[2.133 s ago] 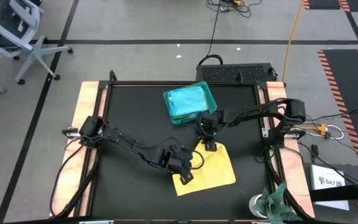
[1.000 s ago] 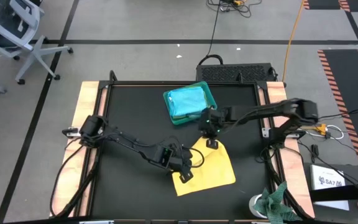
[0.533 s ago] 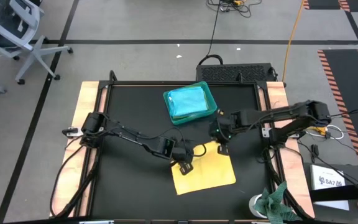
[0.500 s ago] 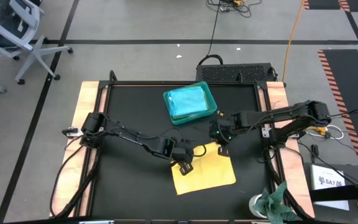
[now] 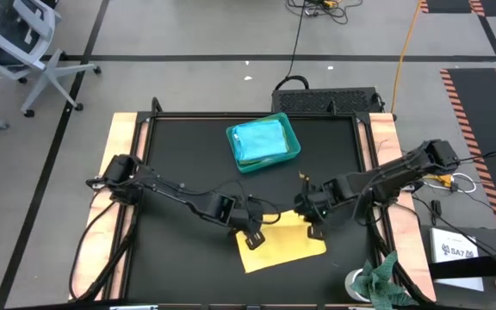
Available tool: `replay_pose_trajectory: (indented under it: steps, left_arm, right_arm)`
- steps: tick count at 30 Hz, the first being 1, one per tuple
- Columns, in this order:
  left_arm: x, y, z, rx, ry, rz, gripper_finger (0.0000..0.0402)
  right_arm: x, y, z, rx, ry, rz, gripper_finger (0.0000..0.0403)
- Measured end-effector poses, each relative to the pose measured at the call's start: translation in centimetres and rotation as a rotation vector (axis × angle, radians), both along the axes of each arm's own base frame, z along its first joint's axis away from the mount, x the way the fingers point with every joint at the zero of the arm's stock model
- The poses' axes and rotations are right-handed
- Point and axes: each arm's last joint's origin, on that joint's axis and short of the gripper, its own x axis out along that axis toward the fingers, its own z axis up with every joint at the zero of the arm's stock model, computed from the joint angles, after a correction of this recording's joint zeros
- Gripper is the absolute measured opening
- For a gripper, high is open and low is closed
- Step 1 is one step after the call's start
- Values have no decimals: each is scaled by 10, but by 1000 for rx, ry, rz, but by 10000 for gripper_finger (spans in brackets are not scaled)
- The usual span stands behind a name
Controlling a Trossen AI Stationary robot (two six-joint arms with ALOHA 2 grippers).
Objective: Fold microfiber towels
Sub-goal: Fold the yellow microfiber towel
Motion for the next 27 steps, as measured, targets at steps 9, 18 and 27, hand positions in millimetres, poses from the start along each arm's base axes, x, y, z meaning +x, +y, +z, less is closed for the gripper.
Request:
replay_pose_trajectory:
  steps: [9,18,27]
  left_arm:
    - [-5,-23,-3,-48,-11,28,1]
    - [-8,-49,-10,-75,-39,59,1]
    - [-1,-72,-38,-136,-56,72,0]
  right_arm:
    - [-9,33,1,61,-6,-9,0]
    - [-20,56,-28,196,-61,-59,0]
    - [-29,56,-44,201,-43,-76,0]
